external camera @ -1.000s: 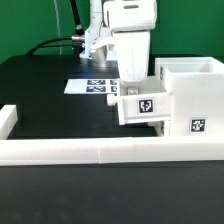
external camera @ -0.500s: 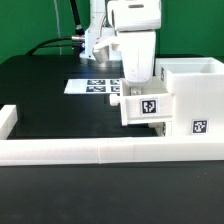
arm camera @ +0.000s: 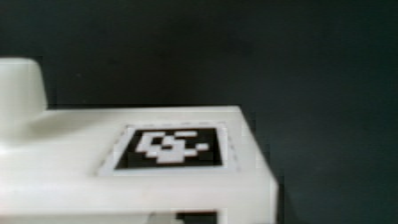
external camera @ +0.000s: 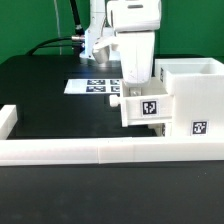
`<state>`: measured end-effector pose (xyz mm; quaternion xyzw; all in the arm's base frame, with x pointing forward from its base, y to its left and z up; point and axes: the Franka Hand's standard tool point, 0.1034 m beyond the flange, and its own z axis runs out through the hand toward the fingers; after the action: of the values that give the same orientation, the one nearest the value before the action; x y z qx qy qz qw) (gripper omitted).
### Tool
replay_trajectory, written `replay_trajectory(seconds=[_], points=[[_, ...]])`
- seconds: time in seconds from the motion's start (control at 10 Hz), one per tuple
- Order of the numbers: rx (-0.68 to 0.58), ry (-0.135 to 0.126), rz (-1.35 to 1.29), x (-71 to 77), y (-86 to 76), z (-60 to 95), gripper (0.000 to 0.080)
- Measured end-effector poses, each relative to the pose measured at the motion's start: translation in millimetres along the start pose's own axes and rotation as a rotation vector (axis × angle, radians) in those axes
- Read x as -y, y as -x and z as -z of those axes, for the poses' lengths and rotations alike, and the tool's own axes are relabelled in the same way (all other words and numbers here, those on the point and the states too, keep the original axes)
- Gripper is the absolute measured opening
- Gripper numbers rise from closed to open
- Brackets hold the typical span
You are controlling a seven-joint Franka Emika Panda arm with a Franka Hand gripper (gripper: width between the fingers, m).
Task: Assemble drawer
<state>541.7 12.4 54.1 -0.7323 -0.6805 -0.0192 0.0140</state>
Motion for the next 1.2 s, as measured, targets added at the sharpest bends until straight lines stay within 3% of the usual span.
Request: replay_trajectory(seconds=[0.1, 0.3, 0.4, 0.5, 0.6, 0.9, 1.1, 1.2], points=[[0.0, 0.001, -0.004, -0.2, -1.1, 0.2, 0.0044], [-0.003, 0.002, -0.001, -0.4, -5.4, 0.8, 0.0392], [-0.004, 0.002, 0.001, -0.3, -6.4, 0.8, 0.0527], [-0.004, 0.002, 0.003, -0.4, -7.5, 1.6, 0.0527], [-0.003, 0.008, 0.005, -2.0, -8.7, 5.2, 0.0628], [0.028, 0.003, 0.005, -7.6, -2.1, 38.0, 0.0643], [0.046, 0.005, 0.019, -14.7, 13.7, 58.6, 0.0649], [0.047, 0.009, 0.049, -18.1, 26.5, 61.3, 0.0649]])
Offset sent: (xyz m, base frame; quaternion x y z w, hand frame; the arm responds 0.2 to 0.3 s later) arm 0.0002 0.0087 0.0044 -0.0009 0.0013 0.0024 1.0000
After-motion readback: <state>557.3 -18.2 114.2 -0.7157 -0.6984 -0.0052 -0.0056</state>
